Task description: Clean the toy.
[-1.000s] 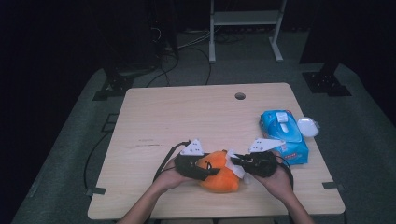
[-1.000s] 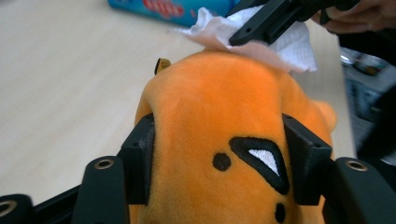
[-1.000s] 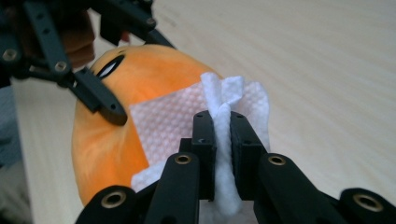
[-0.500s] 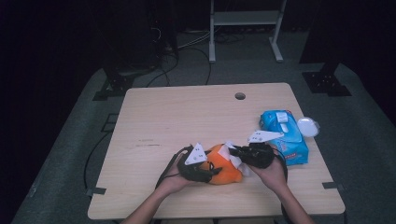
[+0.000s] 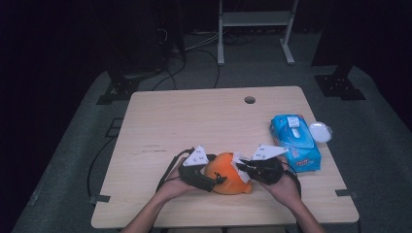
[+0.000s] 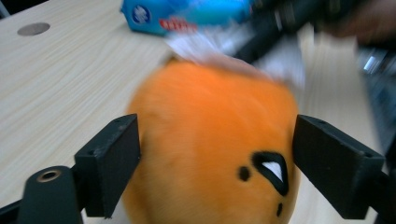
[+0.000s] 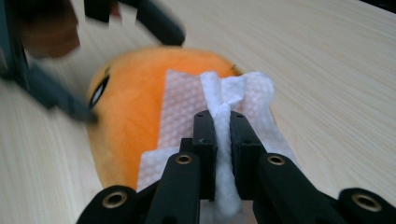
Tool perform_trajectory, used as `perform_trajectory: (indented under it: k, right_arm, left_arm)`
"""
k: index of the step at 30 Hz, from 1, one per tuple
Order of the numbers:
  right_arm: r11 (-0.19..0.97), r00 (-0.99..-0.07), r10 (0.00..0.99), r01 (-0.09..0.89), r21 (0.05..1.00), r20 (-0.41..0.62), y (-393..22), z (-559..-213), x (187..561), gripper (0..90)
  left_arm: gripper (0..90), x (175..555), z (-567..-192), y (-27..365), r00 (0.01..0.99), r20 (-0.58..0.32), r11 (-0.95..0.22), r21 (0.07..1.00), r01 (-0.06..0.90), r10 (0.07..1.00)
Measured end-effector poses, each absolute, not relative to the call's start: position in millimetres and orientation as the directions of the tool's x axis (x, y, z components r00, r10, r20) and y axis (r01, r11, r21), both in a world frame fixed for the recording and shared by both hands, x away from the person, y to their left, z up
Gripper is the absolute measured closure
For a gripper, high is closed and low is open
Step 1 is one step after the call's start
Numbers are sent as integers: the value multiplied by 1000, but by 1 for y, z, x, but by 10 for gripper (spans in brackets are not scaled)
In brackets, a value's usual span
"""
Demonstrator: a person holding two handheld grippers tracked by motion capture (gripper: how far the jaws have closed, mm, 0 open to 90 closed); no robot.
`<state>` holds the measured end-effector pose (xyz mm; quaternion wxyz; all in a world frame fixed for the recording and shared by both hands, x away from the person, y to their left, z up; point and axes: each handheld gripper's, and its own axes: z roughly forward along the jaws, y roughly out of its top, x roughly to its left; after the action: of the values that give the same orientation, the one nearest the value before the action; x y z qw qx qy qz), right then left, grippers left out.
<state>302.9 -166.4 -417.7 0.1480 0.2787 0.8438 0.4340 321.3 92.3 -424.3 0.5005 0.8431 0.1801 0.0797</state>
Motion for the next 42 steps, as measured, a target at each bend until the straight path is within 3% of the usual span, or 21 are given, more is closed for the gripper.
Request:
perform_trajectory:
  k: [2, 4, 6, 10, 14, 22, 30, 36, 42]
  right_arm:
    - [468, -811, 586, 342, 815, 3, -169, -417, 303, 823]
    - [465, -813, 582, 344, 816, 11, -171, -415, 303, 824]
    - [457, -805, 593, 337, 823, 0, -171, -413, 303, 825]
    - [411, -807, 591, 320, 854, 18, -163, -399, 302, 825]
    - [425, -808, 589, 302, 854, -7, -150, -400, 305, 823]
    - [355, -767, 635, 390, 850, 87, -181, -413, 312, 823]
    - [374, -754, 655, 380, 846, 49, -193, -410, 304, 822]
    - [433, -798, 603, 334, 837, 7, -176, -406, 288, 821]
    - [446, -784, 619, 399, 801, 46, -188, -426, 292, 821]
  left_arm:
    - [149, 324, -426, 93, 925, -60, -440, 867, 234, 374]
    - [222, 323, -430, 92, 931, -64, -444, 866, 231, 359]
    - [305, 321, -431, 93, 936, -47, -462, 861, 216, 350]
    - [360, 314, -431, 90, 955, -3, -493, 856, 156, 297]
    - [375, 311, -430, 90, 958, 23, -516, 846, 133, 284]
    - [380, 317, -433, 92, 956, -12, -483, 861, 160, 293]
    - [372, 323, -436, 97, 941, -51, -467, 858, 213, 334]
    - [369, 328, -437, 100, 930, -85, -452, 856, 252, 357]
    - [361, 332, -438, 102, 926, -101, -442, 856, 268, 365]
